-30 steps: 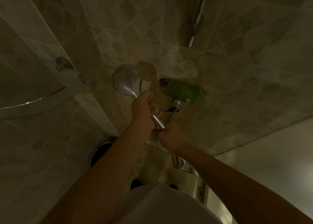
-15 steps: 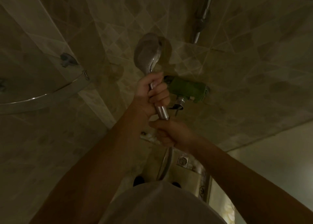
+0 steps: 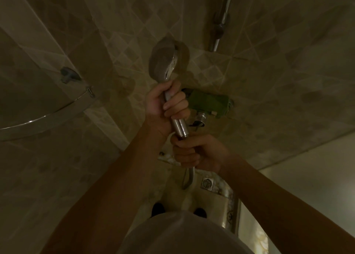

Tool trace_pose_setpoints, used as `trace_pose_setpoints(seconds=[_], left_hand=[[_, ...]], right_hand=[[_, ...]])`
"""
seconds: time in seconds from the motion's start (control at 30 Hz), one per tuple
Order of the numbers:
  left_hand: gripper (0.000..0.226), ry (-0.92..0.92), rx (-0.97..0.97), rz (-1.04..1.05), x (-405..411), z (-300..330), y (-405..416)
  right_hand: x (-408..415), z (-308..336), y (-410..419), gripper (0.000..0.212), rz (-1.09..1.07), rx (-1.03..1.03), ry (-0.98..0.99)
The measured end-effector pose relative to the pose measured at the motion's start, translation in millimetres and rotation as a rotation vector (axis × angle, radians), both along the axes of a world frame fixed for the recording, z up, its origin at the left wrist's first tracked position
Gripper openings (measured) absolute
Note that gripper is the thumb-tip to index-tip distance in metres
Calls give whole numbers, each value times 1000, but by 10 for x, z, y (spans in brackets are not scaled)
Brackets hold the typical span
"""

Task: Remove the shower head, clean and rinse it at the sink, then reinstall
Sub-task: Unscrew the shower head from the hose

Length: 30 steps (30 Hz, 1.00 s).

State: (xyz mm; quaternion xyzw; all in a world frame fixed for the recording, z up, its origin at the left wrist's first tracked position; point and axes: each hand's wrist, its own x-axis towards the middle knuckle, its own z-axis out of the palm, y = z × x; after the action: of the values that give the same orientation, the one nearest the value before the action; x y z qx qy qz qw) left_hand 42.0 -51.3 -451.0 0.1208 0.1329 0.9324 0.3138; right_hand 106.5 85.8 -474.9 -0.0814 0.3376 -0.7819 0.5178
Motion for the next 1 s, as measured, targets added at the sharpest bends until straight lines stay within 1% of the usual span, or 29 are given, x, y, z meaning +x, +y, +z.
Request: trace_pose_setpoints(seconds=[0.1,0.2,0.3,0.37,0.4,0.43,0.5,0.57,0.67,0.73,0.8,0.87,0.93,1.0], left_hand=[[32,-45,-53,55,0,22,23],[36,-54,-100,75,-5,18,35],[40,-37,-41,33,-16,12,11],[46,8,-6,-48,-31,20,-19],[48,38,-12,-85,-36,30,-28],[48,65,-46,-106,-37,35,-34],[39,115,-183,-99,-26,17,-42],[34,118,-256,-90,-3,-28,-74],[46,44,-153,-107,15,-105,-129],[47,38,-68,-121,31,-132,-125],[46,58,-21,-102,51,-128,-112],[45,63,11,-86,69,-101,-109],[43,63,14,-61,72,-62,-113],[39,91,-27,-17,68,-43,-105]], right_hand=[[-34,6,18,14,22,-73,-110],[-54,6,-5,21,45,-103,-165],[-60,-5,-34,12,113,-108,-184],[-55,-22,-47,25,152,-45,-143],[-45,-38,-56,33,154,27,-88],[-35,-51,-66,38,149,119,-30],[5,-84,-72,43,102,265,41],[44,-111,-63,43,39,290,29],[101,-125,-68,42,43,184,-13],[144,-124,-87,48,87,77,-54],[181,-124,-102,42,108,-27,-111],[204,-118,-108,37,130,-97,-175],[200,-90,-112,41,146,-128,-215],[172,-34,-116,44,155,-125,-222]])
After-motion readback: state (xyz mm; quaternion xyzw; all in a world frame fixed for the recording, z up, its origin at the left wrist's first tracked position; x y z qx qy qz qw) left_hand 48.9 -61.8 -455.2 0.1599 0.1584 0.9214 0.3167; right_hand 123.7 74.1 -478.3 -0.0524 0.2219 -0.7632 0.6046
